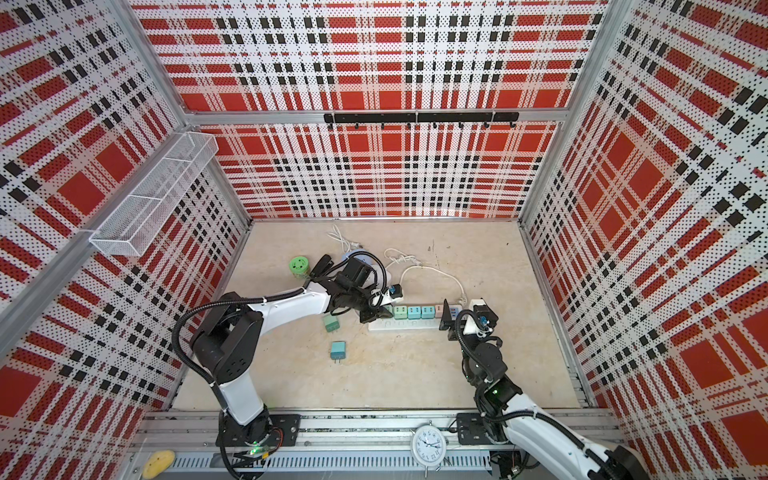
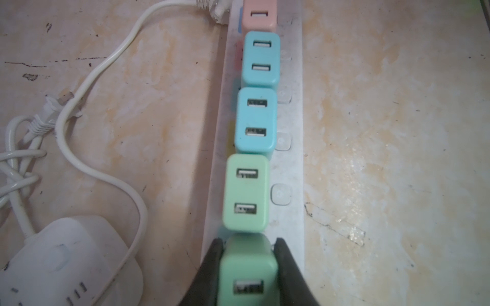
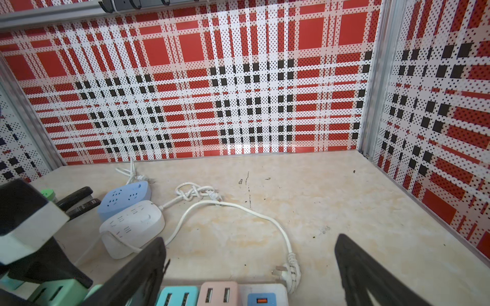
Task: Insert the plug
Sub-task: 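Lower the light green adapter into the socket beside the other light green adapter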
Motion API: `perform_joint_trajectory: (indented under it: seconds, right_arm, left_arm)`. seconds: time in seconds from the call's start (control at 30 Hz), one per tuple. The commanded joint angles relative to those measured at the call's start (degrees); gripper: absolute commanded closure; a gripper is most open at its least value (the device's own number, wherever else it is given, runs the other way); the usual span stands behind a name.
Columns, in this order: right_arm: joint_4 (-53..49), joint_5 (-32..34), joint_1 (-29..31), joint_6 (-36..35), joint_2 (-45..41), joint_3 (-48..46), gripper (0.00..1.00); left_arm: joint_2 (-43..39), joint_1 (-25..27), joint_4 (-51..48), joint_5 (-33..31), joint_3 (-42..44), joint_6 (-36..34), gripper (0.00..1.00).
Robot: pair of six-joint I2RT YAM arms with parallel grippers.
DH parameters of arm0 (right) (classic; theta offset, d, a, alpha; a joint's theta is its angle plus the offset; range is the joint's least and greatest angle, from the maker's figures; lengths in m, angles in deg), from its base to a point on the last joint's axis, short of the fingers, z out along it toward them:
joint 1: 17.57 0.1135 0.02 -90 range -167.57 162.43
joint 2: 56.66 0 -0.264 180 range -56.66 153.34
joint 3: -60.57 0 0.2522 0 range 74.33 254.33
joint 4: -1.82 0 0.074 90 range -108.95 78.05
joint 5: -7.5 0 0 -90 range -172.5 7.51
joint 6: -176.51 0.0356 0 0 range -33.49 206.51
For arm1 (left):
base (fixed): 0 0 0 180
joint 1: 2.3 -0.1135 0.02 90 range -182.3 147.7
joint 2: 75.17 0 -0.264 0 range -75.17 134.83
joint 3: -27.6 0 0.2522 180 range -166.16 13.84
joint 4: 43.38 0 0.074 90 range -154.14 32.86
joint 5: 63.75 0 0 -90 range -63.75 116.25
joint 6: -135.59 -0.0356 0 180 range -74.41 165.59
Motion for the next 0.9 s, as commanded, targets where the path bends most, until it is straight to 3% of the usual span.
perform_joint_trajectory:
  seconds: [0.0,0.87]
  right_arm:
    - [1.3,0.3,-0.2,0.4,-0.6,-1.9,0.0]
    - [1.8,-0.2,-0.2,0.3,1.2,-1.2,0.0]
  left_arm:
    - [2.1,0.3,-0.4,-0.4,-1.1,0.0,1.0]
    - [11.2,4.0,-9.5,-2.8,-6.7,1.0,1.0]
